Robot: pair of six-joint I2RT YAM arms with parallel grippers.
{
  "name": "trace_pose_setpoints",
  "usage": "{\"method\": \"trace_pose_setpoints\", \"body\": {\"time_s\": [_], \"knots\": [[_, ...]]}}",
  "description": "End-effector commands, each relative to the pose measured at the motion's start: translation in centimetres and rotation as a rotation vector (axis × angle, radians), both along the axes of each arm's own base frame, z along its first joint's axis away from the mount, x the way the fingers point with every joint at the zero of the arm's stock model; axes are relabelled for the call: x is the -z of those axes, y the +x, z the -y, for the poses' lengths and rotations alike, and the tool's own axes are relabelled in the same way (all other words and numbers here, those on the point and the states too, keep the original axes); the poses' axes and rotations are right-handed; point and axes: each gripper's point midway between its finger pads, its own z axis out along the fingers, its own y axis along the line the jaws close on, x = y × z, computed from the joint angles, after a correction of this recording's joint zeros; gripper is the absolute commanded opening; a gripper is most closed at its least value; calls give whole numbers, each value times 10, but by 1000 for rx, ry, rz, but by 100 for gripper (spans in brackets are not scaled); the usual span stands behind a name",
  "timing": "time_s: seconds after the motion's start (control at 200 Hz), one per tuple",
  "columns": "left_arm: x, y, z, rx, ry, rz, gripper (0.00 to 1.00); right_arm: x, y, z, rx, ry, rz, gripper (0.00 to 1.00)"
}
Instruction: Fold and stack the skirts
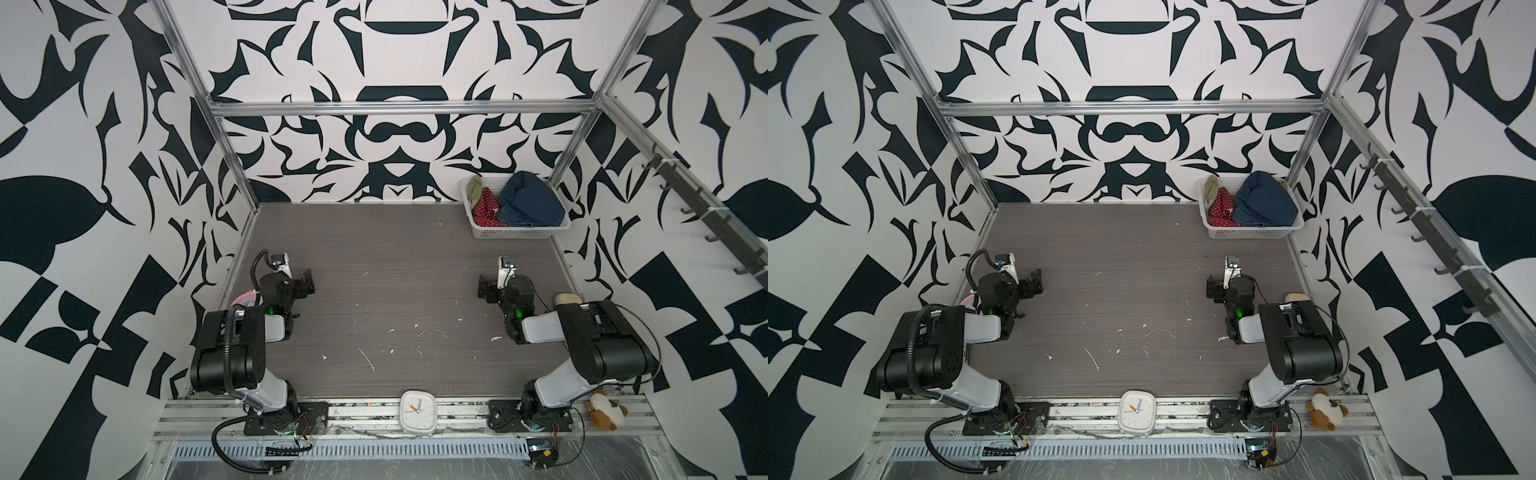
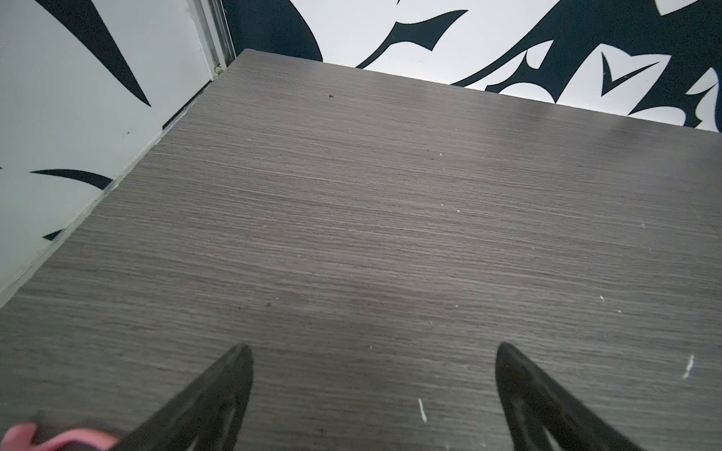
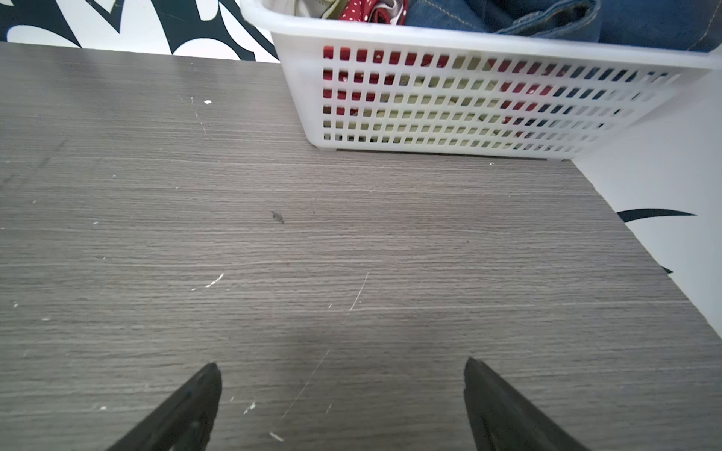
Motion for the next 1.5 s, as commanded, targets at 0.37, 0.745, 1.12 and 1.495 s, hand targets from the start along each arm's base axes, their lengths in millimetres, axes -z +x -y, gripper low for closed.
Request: {"method": "trace_pose_setpoints", "body": {"time_s": [0.37, 0.745, 1.12, 1.495], "knots": [[-9, 5, -2, -9, -4, 26, 99, -19, 10, -2, -2, 12, 59, 99], [-9, 5, -1, 3, -2, 30, 99, -18, 9, -1, 4, 7, 57, 100], [-117, -16, 9, -77, -35, 133, 99, -80, -9, -9, 46, -40, 103, 100], [-238, 4, 178, 307, -131, 94, 99, -195, 33, -44, 42, 193, -86, 78]]}}
